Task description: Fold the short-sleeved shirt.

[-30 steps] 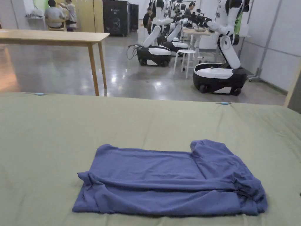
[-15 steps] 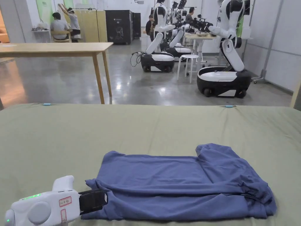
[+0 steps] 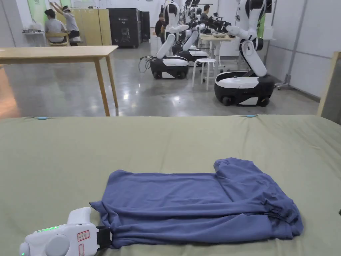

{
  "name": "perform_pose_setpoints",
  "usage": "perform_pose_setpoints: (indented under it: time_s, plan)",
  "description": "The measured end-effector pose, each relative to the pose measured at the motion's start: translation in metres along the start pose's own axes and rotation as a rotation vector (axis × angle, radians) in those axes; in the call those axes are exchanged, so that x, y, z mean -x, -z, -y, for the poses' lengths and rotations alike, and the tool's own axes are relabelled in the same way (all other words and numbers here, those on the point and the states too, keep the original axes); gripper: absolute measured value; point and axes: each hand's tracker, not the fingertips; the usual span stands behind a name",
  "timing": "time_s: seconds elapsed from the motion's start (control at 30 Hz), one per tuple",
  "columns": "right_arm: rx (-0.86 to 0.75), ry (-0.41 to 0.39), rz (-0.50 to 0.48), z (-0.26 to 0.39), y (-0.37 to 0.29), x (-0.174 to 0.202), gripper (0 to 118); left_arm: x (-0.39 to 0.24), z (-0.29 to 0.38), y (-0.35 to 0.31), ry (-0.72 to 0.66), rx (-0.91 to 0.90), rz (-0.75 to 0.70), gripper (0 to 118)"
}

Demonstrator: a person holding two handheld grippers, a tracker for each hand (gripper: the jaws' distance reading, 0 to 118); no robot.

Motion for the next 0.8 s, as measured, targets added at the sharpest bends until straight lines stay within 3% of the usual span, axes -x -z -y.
perform_pose_setpoints:
  time_s: [0.07, 0.17, 0.3, 0.33, 0.4, 0.43, 0.47, 0.53, 0.63, 0.73, 0.8]
  plan:
    - [0.021, 0.017, 0.017, 0.0, 0.009, -0.005, 0, 0.003, -0.001, -0.001, -0.01, -0.004, 0.006, 12]
    - [0.056, 0.149, 0.058, -0.006, 0.042, -0.031, 0, 0.009, -0.001, 0.0, -0.022, -0.008, 0.018, 12]
    - [0.1, 0.199, 0.075, -0.032, 0.114, -0.076, 4, 0.008, 0.0, 0.001, -0.024, -0.009, 0.017, 12]
    - [0.102, 0.201, 0.077, -0.039, 0.135, -0.089, 16, 0.007, 0.0, 0.0, -0.02, -0.009, 0.013, 12]
    - [0.143, 0.198, 0.12, -0.051, 0.17, -0.107, 101, 0.005, 0.0, 0.001, -0.01, -0.008, 0.002, 12]
    - [0.191, 0.203, 0.115, -0.054, 0.188, -0.117, 118, 0.005, 0.0, 0.001, -0.007, -0.008, -0.002, 12]
    - [0.149, 0.22, 0.115, -0.054, 0.204, -0.127, 115, 0.005, 0.001, 0.001, -0.002, -0.009, -0.006, 12]
    - [0.281, 0.269, 0.154, -0.046, 0.234, -0.142, 114, 0.004, 0.001, 0.001, 0.004, -0.009, -0.013, 12]
    - [0.35, 0.237, 0.163, -0.048, 0.26, -0.149, 114, 0.003, 0.001, 0.001, 0.009, -0.009, -0.018, 12]
    - [0.408, 0.243, 0.167, -0.039, 0.279, -0.145, 89, 0.002, 0.0, 0.001, 0.01, -0.002, -0.023, 12]
    - [0.429, 0.117, 0.211, -0.045, 0.278, -0.127, 83, 0.001, -0.001, 0.0, 0.011, 0.004, -0.025, 12]
